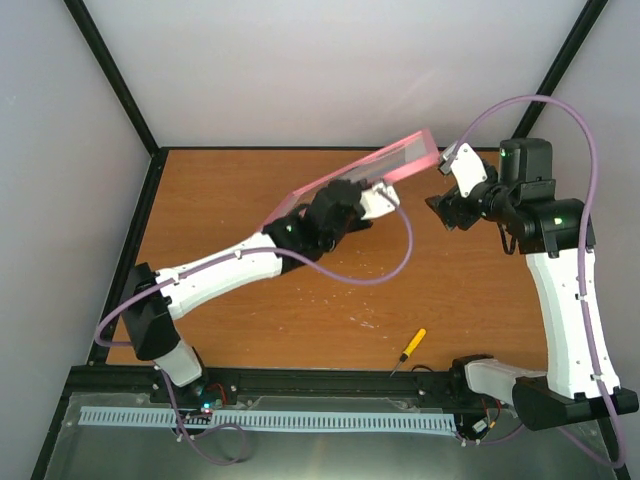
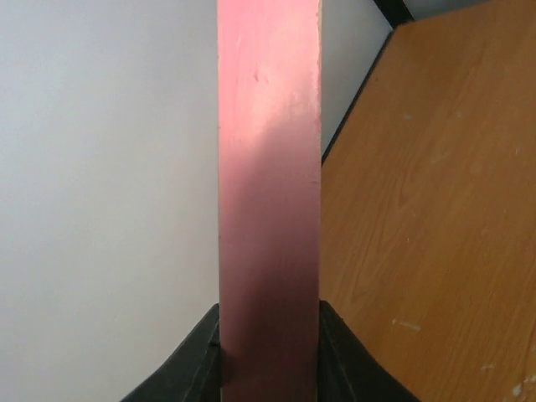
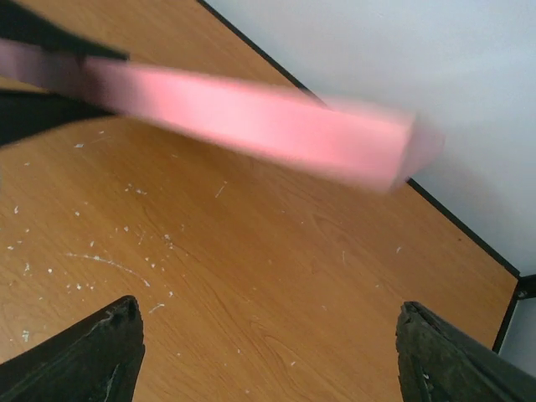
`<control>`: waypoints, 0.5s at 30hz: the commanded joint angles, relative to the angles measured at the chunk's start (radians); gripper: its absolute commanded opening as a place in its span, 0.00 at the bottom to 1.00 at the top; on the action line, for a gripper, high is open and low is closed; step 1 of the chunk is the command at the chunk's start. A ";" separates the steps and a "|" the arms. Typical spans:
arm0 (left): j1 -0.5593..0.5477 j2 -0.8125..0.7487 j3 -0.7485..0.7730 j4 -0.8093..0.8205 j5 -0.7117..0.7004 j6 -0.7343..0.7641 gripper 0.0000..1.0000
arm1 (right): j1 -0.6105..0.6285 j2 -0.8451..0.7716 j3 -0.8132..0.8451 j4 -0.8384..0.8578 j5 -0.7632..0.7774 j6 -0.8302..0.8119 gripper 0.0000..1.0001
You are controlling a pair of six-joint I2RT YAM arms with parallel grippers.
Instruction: Take the photo out of the frame
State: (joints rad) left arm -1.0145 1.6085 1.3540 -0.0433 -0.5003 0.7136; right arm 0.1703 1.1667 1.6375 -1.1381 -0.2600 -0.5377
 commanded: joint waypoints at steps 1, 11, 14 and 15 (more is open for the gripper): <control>0.017 0.045 0.343 -0.295 -0.014 -0.239 0.01 | -0.031 0.026 0.049 -0.027 0.020 0.040 0.80; 0.098 0.120 0.767 -0.545 0.101 -0.638 0.01 | -0.058 0.031 0.006 -0.035 -0.009 0.063 0.80; 0.178 0.102 0.826 -0.581 0.271 -0.806 0.01 | -0.057 0.026 -0.031 -0.031 -0.036 0.070 0.80; 0.204 0.093 0.830 -0.581 0.341 -0.857 0.01 | -0.057 0.024 -0.041 -0.029 -0.044 0.072 0.79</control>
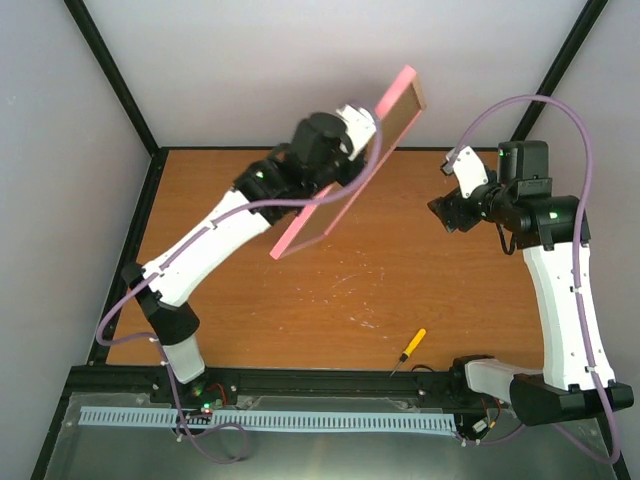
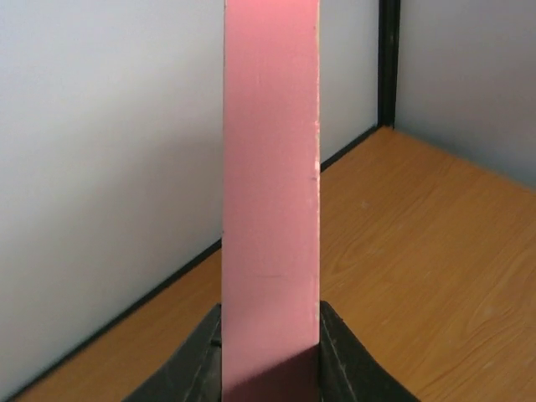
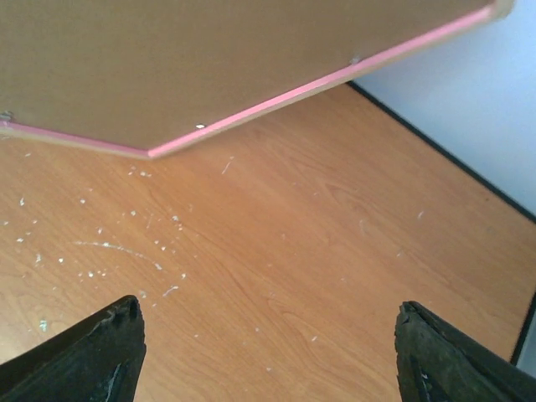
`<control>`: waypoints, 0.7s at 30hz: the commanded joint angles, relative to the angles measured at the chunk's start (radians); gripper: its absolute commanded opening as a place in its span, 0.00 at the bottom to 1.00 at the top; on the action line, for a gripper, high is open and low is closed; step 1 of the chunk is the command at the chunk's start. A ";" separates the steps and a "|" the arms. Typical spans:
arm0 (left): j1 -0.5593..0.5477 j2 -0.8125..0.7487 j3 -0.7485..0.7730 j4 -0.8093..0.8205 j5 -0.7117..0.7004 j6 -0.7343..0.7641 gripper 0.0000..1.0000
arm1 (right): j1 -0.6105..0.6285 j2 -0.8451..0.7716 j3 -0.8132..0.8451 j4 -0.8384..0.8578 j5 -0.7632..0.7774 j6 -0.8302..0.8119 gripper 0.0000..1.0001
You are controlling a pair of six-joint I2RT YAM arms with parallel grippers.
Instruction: Take the photo out of the frame
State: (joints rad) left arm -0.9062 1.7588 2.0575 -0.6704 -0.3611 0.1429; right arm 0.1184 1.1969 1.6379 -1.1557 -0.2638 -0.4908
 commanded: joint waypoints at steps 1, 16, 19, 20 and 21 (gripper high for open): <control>0.119 -0.068 0.128 0.045 0.243 -0.330 0.01 | -0.005 -0.009 -0.051 -0.010 -0.044 0.026 0.79; 0.468 -0.356 -0.590 0.366 0.725 -0.887 0.01 | -0.006 -0.021 -0.253 0.076 -0.100 0.054 0.77; 0.553 -0.441 -0.838 0.562 0.825 -0.996 0.01 | -0.006 -0.025 -0.314 0.097 -0.116 0.060 0.77; 0.576 -0.460 -0.904 0.609 0.851 -1.020 0.01 | -0.006 -0.025 -0.329 0.103 -0.124 0.061 0.76; 0.594 -0.477 -0.958 0.634 0.866 -1.030 0.01 | -0.006 -0.025 -0.346 0.108 -0.132 0.063 0.76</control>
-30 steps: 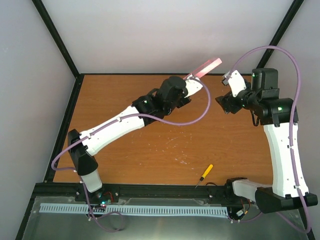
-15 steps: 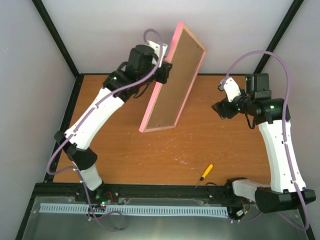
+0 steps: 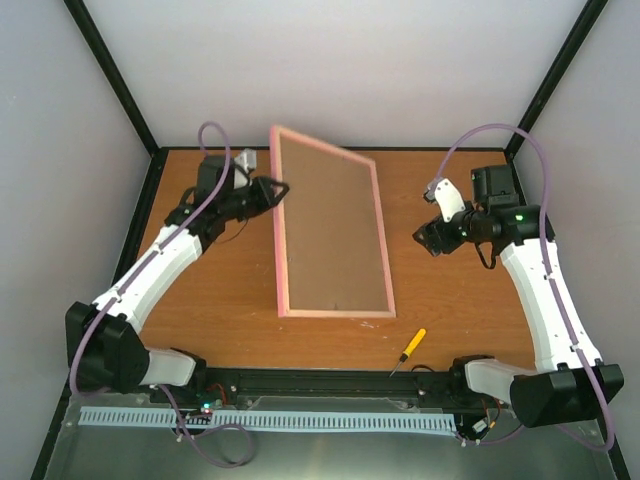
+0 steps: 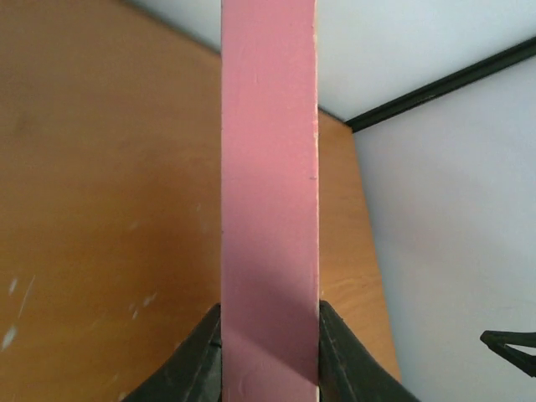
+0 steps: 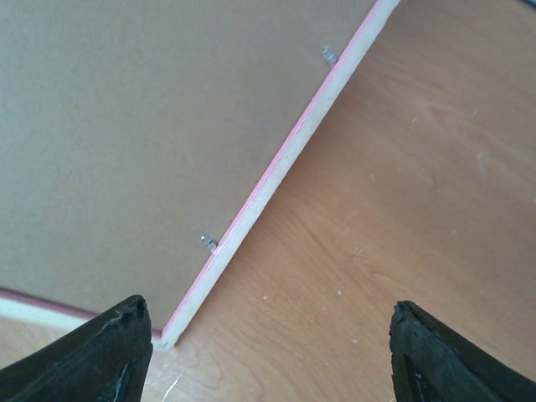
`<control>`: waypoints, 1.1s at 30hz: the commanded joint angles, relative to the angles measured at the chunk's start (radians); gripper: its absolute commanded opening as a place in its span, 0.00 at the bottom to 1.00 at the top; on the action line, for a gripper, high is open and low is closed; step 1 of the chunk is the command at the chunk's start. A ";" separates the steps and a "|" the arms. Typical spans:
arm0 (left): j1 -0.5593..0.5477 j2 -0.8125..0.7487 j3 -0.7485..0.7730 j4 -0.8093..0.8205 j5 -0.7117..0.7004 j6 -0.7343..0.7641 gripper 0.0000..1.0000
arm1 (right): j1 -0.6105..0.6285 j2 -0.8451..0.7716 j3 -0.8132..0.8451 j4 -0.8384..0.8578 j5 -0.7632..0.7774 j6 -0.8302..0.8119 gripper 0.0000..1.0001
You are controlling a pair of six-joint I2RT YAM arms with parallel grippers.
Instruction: Take the photo out of the frame
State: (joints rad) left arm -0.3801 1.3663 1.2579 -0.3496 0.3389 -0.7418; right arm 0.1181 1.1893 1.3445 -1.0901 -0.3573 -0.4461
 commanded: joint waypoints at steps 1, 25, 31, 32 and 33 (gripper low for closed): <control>0.083 -0.090 -0.197 0.328 0.173 -0.144 0.01 | -0.006 -0.019 -0.067 0.049 -0.047 0.017 0.76; 0.236 0.290 -0.416 0.597 0.346 -0.088 0.01 | -0.006 -0.096 -0.313 0.125 -0.034 -0.050 0.70; 0.236 0.326 -0.425 0.598 0.283 -0.067 0.01 | -0.006 -0.092 -0.323 0.127 -0.030 -0.080 0.70; 0.236 0.333 -0.421 0.597 0.271 -0.061 0.01 | -0.006 -0.089 -0.324 0.128 -0.031 -0.084 0.70; 0.236 0.342 -0.416 0.596 0.260 -0.056 0.01 | -0.006 -0.086 -0.325 0.128 -0.032 -0.086 0.70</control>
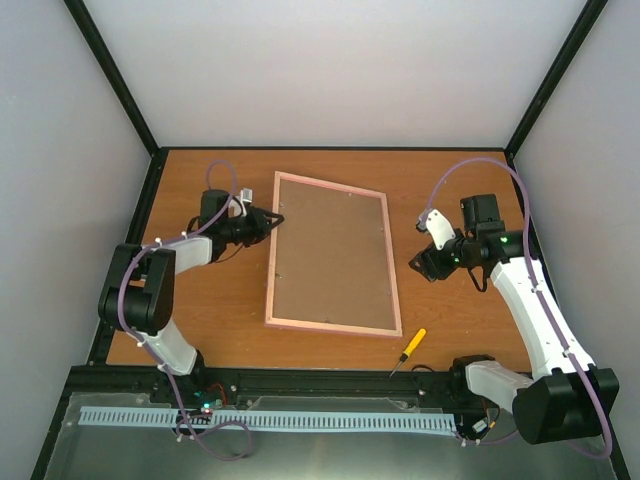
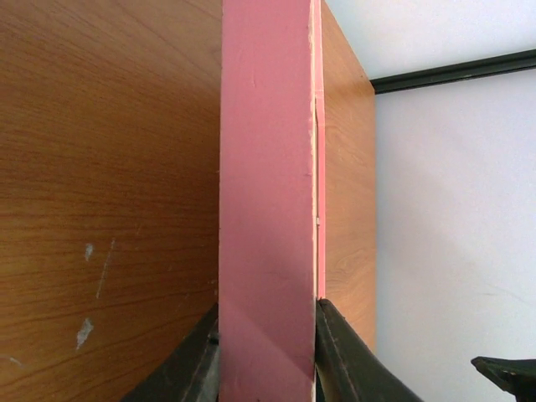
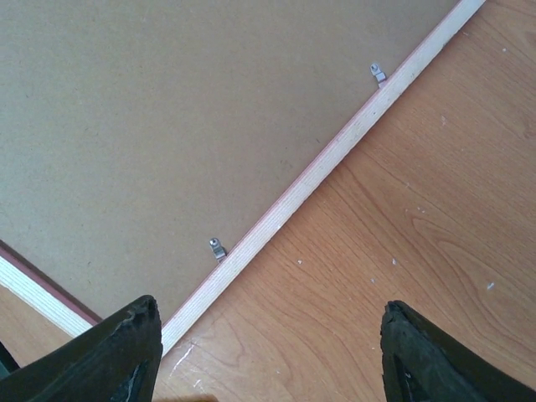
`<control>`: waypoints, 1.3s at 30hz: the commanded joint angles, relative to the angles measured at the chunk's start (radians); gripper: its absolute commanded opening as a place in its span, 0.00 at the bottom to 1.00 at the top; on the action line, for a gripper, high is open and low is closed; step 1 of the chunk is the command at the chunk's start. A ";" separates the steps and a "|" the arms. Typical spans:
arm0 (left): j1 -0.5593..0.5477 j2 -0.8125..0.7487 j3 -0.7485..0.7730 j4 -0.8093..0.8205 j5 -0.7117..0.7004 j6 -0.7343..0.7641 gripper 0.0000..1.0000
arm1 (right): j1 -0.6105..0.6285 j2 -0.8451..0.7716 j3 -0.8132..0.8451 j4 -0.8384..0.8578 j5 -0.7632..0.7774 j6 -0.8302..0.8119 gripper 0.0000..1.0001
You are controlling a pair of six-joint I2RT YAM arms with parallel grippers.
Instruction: Take the photo out of the frame
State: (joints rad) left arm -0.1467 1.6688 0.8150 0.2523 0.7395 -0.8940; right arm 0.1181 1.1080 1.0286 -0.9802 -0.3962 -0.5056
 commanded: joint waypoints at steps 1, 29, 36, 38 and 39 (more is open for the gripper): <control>0.002 0.049 0.032 -0.005 -0.149 0.100 0.01 | -0.006 -0.002 -0.010 0.019 0.004 -0.026 0.70; 0.002 0.304 0.272 -0.237 -0.350 0.194 0.55 | -0.006 0.034 -0.126 0.151 -0.004 -0.009 0.68; -0.049 0.117 0.233 -0.364 -0.523 0.267 0.61 | -0.006 0.034 -0.159 0.220 -0.005 0.034 0.68; -0.119 0.041 0.228 -0.401 -0.560 0.340 0.61 | -0.008 0.032 -0.172 0.258 0.002 0.060 0.68; -0.158 0.004 0.227 -0.434 -0.571 0.372 0.60 | -0.009 0.035 -0.173 0.275 0.009 0.076 0.68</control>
State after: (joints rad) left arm -0.1795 1.8278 1.0386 -0.0666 0.2718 -0.6701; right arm 0.1181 1.1408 0.8730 -0.7937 -0.3996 -0.4873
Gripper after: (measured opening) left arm 0.606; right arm 0.678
